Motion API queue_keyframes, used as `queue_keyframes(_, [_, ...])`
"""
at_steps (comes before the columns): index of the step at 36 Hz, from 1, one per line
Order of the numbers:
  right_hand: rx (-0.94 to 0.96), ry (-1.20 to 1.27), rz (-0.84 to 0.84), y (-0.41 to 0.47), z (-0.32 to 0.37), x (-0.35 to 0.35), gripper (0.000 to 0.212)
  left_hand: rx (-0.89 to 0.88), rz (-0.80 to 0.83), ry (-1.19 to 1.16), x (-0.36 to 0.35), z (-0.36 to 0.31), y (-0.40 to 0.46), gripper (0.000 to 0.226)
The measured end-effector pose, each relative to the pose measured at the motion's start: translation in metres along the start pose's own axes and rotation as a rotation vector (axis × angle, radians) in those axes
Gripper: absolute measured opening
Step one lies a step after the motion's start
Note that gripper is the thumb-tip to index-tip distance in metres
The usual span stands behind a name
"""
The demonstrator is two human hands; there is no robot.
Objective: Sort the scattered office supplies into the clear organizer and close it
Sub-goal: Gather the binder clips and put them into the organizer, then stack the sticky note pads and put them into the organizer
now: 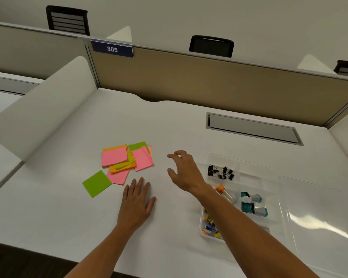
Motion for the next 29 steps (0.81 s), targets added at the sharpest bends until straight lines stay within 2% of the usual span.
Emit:
queue_keyframes(23, [0.034,-0.020,0.071,0.012,0.028,-0.016,0.052,-0.036,0.053,-0.053,0.001,0.011,0.005,0.065])
queue_keyframes(29, [0.054,-0.024,0.117,0.011,0.031,-0.031,0.053,-0.078,0.030,-0.120,0.015,0.019,0.004,0.051])
Point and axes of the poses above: each hand's wrist, its own y-axis towards the middle knuckle, its own x-axis out of the back of the hand, z = x × y, the point moved 4 cm from there along y, towards the middle knuckle, and after that the axes turned 9 degrees about -x, right-handed, at the moved point
